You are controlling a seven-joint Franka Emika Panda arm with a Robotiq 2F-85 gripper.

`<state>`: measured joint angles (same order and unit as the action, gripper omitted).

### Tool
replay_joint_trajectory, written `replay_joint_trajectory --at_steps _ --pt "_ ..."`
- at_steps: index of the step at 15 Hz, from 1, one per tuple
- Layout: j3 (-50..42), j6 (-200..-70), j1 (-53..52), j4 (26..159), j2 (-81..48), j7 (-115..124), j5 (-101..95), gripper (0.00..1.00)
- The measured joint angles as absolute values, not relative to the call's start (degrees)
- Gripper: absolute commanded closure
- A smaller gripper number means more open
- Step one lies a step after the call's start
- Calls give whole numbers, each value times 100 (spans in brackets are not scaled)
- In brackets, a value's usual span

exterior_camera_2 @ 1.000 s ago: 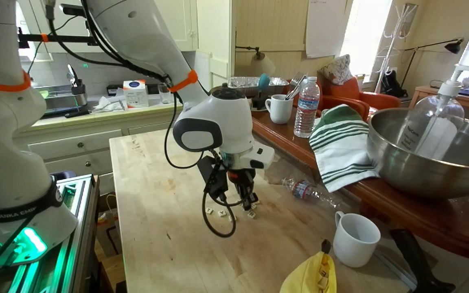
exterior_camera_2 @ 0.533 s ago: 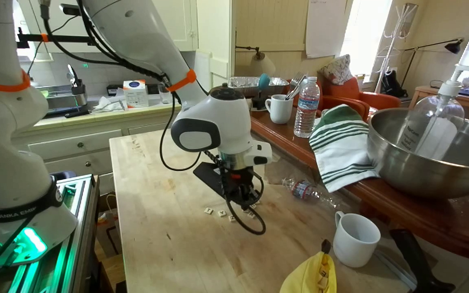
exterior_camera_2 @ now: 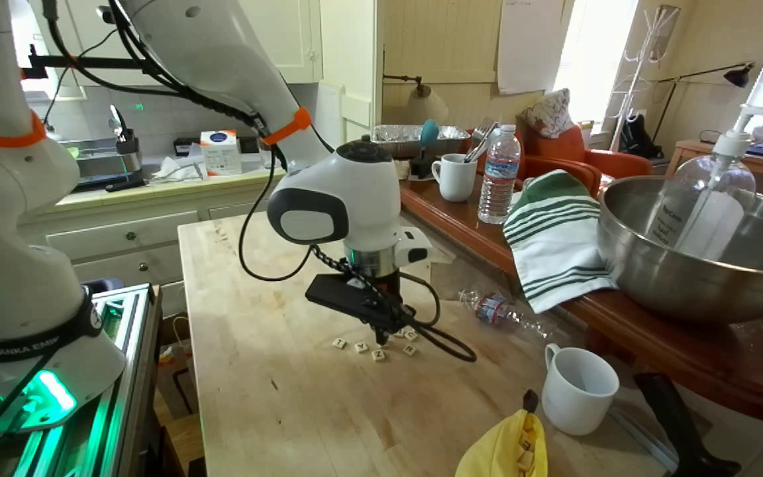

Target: Add one letter to the aligned word

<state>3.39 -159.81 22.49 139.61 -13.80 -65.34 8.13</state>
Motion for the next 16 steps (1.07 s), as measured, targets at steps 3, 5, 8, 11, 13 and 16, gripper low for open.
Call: replay_joint_trajectory --at_steps 3,5,8,11,13,16 --pt "329 -15733 2227 14051 -1270 -7164 812 100" --pt "289 -15715 2161 14116 -1219 -7447 797 100" --pt "216 -15715 2027 14161 -1187 -7683 696 100" --pt "158 -15715 1885 14170 -1181 -7798 505 100" --pt "138 -15715 1784 14170 -1181 -7824 353 100" --pt "111 -15719 1622 14171 -1181 -7821 109 100"
